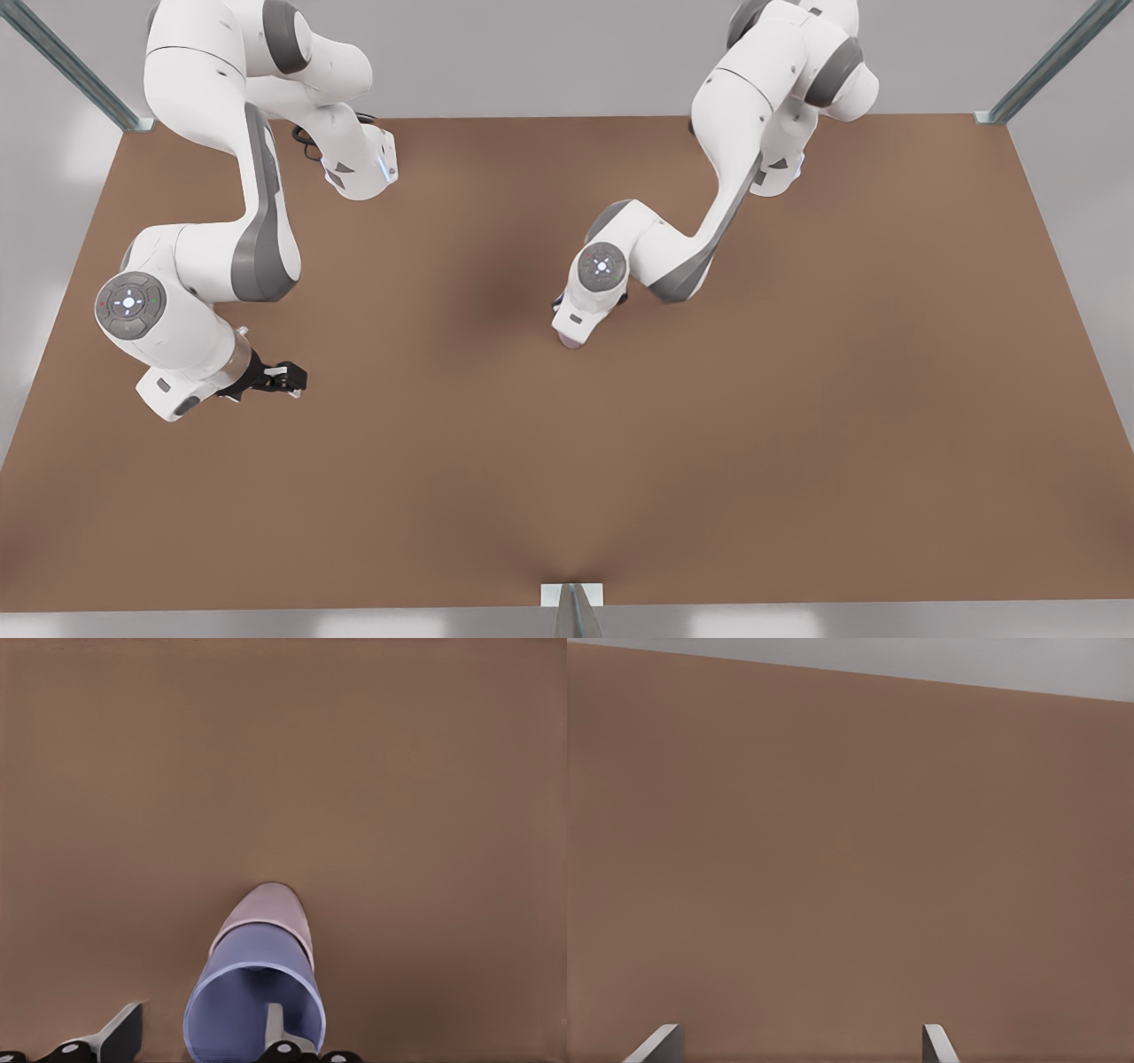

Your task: Stack the cups, with the pink cup at the bottom and the purple cup at the top

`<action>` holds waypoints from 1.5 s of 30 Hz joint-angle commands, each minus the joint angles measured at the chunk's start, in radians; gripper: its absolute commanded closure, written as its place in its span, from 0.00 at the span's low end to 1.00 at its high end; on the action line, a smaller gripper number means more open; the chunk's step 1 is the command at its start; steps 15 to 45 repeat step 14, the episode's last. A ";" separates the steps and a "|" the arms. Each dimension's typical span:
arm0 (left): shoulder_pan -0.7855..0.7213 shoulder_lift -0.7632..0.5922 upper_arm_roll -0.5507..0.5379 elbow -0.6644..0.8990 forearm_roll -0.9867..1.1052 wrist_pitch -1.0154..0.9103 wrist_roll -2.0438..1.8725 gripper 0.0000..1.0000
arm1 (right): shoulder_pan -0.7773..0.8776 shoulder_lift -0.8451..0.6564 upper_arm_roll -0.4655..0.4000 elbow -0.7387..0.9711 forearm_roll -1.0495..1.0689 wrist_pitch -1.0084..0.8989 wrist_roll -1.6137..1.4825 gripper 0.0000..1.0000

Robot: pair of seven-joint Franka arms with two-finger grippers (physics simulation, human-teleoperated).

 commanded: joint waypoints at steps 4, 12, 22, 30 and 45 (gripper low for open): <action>0.352 -0.129 0.010 0.139 0.050 -0.335 0.420 0.00 | -0.001 -0.001 0.000 -0.001 0.003 -0.001 -0.013 0.00; 0.505 -0.352 0.045 -0.062 0.193 -0.320 0.863 0.00 | -0.004 0.000 0.000 -0.001 0.005 0.002 -0.016 0.00; 0.504 -0.351 0.050 -0.060 0.179 -0.329 0.863 0.00 | -0.003 0.000 0.000 -0.001 0.003 0.007 -0.016 0.00; 0.504 -0.351 0.050 -0.060 0.179 -0.329 0.863 0.00 | -0.003 0.000 0.000 -0.001 0.003 0.007 -0.016 0.00; 0.504 -0.351 0.050 -0.060 0.179 -0.329 0.863 0.00 | -0.003 0.000 0.000 -0.001 0.003 0.007 -0.016 0.00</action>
